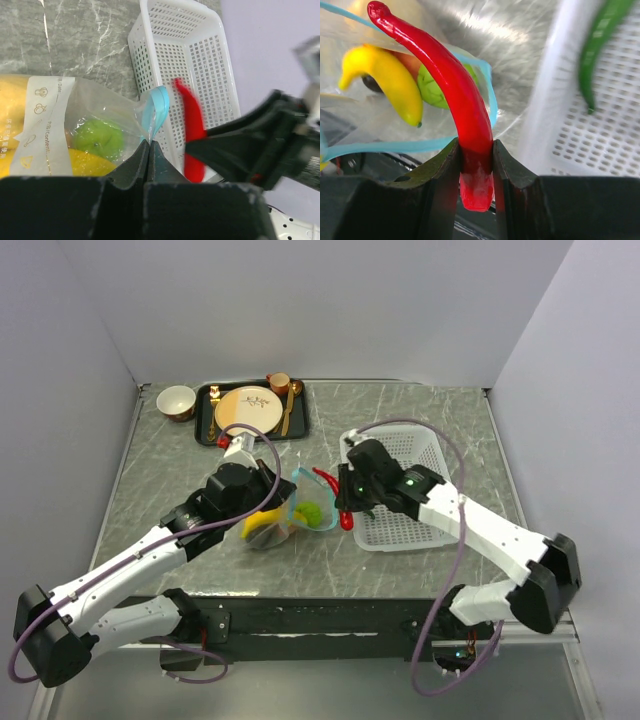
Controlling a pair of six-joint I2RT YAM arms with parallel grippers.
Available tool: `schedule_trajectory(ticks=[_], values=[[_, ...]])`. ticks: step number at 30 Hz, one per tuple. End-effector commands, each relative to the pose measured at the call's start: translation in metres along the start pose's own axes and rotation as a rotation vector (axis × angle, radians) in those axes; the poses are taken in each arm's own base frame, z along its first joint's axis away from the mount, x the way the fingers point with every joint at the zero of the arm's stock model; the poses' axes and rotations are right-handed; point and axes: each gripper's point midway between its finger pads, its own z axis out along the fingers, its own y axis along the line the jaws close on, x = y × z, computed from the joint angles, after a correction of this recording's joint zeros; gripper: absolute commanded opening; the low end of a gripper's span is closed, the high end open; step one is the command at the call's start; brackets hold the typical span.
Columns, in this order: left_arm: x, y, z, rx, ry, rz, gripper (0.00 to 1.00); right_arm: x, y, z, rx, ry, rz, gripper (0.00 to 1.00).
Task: Place the food in the zip-top bag and seal the zipper
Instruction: Place the fake vegetable in the zipper food storage bag.
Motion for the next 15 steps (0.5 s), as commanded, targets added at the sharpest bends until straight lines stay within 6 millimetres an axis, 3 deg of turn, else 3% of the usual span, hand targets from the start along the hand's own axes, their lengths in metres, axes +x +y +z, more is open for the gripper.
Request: schedule_trajectory(ticks=[1,5,15], values=[[-0.02,-0.022,-0.003,0.052,-0.051,-0.007,0.01,-0.03,-0.003,-0.037,0.003,-0.189,0.086,0.24],[-0.022,-0.029,-0.004,0.067,-0.049,-0.013,0.01,-0.017,0.02,-0.042,-0.128,-0.101,-0.009,0.26],[-0.029,-0.032,-0.008,0.077,-0.071,-0.012,0.01,0.026,0.019,-0.041,-0.143,0.067,-0.127,0.26]])
